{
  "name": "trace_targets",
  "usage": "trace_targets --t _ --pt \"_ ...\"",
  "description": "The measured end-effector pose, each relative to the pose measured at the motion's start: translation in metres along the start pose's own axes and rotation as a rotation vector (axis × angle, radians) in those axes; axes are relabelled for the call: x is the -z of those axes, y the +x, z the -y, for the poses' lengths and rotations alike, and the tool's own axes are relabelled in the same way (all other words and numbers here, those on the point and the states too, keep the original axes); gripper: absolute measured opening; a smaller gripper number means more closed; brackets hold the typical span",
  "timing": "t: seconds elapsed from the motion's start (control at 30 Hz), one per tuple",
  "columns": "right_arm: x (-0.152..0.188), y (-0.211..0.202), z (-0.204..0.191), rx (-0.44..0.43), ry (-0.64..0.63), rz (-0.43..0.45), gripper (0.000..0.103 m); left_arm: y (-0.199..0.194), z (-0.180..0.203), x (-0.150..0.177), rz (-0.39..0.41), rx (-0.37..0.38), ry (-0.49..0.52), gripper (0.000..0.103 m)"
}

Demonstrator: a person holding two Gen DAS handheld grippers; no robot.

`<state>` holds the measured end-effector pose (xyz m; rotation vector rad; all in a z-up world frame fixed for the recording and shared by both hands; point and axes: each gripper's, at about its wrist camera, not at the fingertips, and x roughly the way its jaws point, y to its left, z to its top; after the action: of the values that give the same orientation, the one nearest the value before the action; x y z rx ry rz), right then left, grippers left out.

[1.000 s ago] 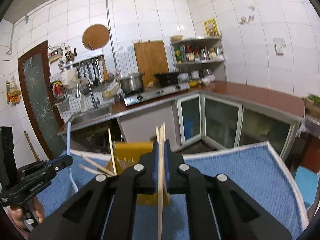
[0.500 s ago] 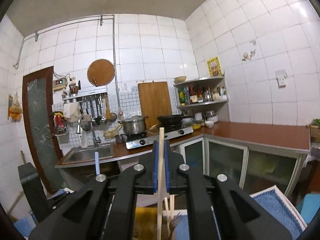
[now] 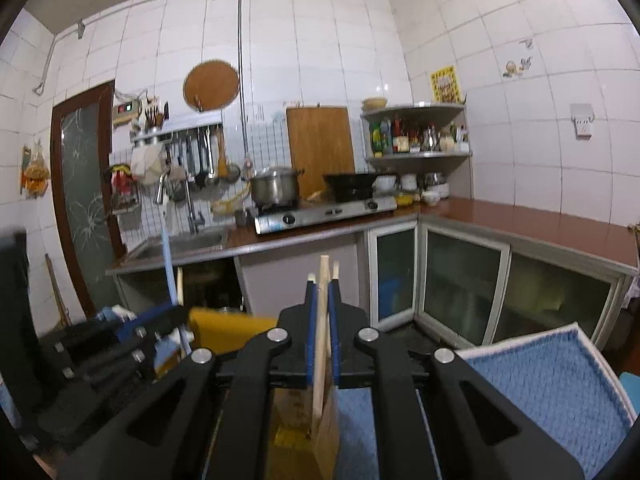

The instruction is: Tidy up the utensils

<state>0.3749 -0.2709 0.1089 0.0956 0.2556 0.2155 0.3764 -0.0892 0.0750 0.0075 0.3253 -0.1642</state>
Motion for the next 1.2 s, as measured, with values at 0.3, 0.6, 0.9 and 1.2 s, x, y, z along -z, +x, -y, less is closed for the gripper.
trace_targets --t 0.3,0.6,0.9,1.2 --pt "0.008 0.0 0.005 -0.016 -0.001 -0.111 0.03 -0.035 -0.02 -0.027 -0.039 0.033 -0.077 0.042" --pt "0.016 -0.057 0.005 0.041 -0.016 -0.125 0.061 -0.117 -0.043 -0.022 0.012 -0.038 -0.04 0.098" --pt "0.076 -0.141 -0.024 0.078 -0.066 -0.105 0.096 -0.187 -0.047 0.032 0.016 -0.085 -0.017 0.098" --pt "0.126 -0.206 -0.056 0.093 0.013 -0.108 0.099 -0.236 -0.057 0.114 0.054 -0.046 -0.142 0.098"
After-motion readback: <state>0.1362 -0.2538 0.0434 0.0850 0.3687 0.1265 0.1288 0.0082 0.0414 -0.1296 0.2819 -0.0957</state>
